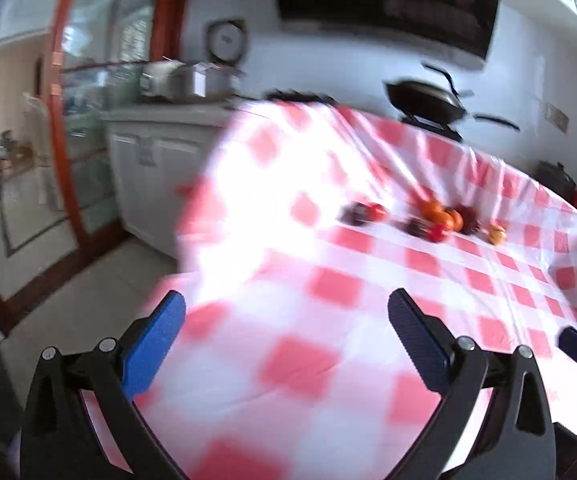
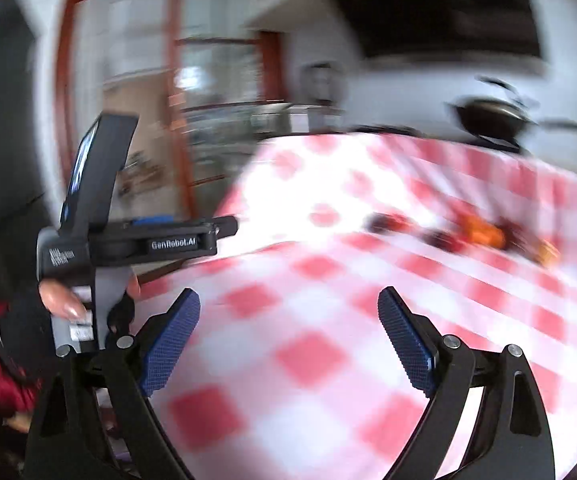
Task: Organize fruits
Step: 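Move both open tools back over the remaining fruits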
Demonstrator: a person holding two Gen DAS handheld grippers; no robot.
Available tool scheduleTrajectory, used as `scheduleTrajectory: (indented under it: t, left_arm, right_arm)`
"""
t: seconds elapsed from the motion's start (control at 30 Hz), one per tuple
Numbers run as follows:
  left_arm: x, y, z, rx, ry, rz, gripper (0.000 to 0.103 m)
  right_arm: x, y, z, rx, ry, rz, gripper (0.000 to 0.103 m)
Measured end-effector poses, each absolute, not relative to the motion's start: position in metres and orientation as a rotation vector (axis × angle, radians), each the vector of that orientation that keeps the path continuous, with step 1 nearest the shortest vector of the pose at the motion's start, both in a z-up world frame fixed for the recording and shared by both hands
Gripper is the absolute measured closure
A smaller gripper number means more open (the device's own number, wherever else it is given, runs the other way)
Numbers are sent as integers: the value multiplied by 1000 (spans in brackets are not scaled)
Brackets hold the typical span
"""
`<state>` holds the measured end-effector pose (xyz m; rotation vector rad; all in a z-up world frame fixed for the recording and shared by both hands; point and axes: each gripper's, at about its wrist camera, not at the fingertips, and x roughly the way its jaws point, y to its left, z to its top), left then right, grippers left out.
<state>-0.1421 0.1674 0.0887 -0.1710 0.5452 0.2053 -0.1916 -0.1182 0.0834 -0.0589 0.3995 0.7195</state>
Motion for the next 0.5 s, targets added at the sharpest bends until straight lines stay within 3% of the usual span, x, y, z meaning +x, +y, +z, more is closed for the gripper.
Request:
scheduleTrajectory:
  t: [0.33,0.5]
  left_arm:
    - [72,83,33,-372,672,180,2]
    - [94,79,29,-474,599,163,2]
  right_arm:
    - [-52,-242,60,139,608,255,15]
    - [25,-283,39,225,684,107,15]
